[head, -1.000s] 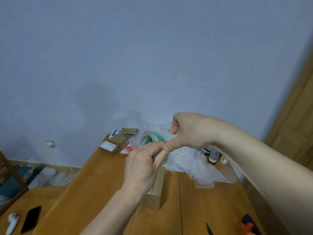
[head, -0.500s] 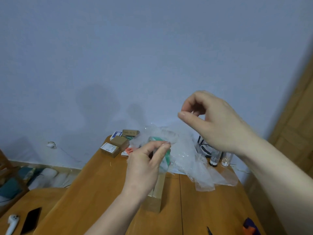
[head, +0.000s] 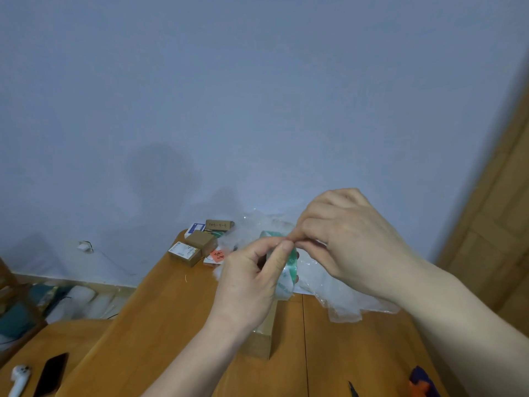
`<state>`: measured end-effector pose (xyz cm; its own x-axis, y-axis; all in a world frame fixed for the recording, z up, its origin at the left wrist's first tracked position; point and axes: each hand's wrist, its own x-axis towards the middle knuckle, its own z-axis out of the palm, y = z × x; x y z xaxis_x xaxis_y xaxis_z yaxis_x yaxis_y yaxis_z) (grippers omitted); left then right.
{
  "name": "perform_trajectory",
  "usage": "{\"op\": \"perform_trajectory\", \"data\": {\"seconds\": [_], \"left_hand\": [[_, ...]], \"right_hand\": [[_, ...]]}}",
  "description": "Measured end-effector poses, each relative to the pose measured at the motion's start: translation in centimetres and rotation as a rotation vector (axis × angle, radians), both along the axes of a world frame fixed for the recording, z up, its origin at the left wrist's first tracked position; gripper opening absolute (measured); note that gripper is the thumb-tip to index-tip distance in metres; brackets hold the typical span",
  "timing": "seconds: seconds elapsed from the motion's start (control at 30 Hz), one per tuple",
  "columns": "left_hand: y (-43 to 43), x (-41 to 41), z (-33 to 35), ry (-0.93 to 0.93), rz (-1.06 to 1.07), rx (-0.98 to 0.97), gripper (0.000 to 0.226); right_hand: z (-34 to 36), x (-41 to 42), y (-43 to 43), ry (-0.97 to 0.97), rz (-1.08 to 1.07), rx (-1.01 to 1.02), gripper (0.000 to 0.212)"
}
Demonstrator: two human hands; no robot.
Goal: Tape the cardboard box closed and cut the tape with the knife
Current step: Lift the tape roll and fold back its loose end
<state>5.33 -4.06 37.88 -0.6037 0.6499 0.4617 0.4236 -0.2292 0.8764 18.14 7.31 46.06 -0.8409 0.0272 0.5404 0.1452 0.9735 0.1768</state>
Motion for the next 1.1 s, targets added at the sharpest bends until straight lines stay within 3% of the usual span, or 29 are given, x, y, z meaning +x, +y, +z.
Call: {"op": "perform_trajectory", "data": {"seconds": [0.3,0.57,0.9,1.1], "left_hand": [[-0.4,0.5,-0.2,-0.087,-0.072,-0.068,0.022],[-0.4,1.0,-0.6,-0.090,-0.134,-0.091,0.021],[-0.5,2.2,-0.4,-0.250,-0.222,-0.128,0.075],[-0.1,3.1,-0.8,-0.398,-0.307,-0.085,0.077]], "right_hand": [[0.5,0.4,-0.3,-0.054,-0.045,-0.508,0.020],[0.4,-0.2,-0.8,-0.096,-0.093,-0.416,0.016],[-0.1,0.0,0.2,-0.111,-0.124,-0.677,0.013],[-1.5,0.2,1.3,-0.099,-0.133,-0.800,0.005]]}}
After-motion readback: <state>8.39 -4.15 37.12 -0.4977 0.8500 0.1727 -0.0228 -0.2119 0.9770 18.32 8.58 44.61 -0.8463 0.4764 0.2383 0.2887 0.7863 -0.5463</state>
